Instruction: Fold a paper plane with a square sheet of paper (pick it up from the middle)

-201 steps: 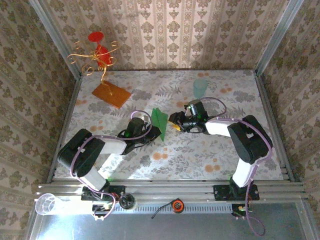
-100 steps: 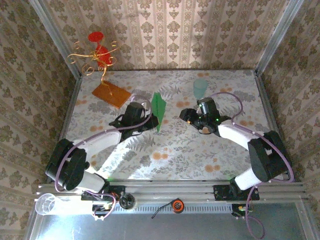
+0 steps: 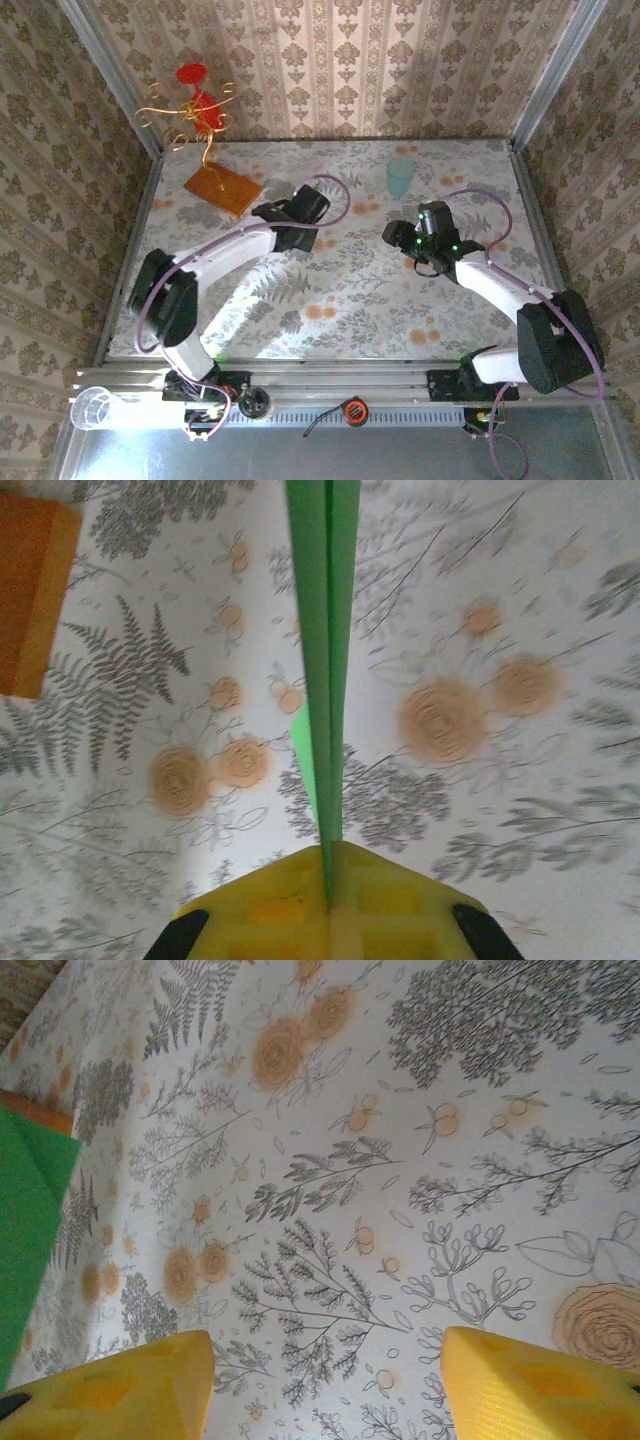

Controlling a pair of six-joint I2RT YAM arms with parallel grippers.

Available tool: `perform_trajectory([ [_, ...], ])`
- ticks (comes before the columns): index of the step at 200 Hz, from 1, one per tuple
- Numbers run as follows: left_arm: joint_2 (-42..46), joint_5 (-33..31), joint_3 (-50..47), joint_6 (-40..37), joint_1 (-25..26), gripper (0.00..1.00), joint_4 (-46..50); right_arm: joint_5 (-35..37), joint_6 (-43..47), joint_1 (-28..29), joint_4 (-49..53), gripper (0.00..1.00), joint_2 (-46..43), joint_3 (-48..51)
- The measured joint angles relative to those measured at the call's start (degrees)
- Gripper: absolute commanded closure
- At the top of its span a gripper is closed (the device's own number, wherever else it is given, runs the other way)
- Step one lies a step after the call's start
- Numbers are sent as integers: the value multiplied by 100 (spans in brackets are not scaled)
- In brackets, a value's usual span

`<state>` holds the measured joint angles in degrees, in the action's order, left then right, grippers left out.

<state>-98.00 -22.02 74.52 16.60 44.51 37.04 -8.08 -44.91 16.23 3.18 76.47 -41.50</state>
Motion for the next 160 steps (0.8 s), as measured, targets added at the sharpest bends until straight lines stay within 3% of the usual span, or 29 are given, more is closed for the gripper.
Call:
perform_trajectory([
  [42, -852, -868, 343, -205, 361, 99, 422, 22, 2, -208, 76, 37, -107, 125],
  [85, -1384, -1025, 472, -299, 658, 92, 555, 17, 22, -407, 168, 36, -140, 162],
  [108, -1436, -774, 472, -332, 717, 78, 605, 13, 24, -474, 184, 36, -138, 162],
  [160, -1353, 555, 404, -286, 551, 60, 483, -125, 17, -501, 173, 36, -109, 160],
])
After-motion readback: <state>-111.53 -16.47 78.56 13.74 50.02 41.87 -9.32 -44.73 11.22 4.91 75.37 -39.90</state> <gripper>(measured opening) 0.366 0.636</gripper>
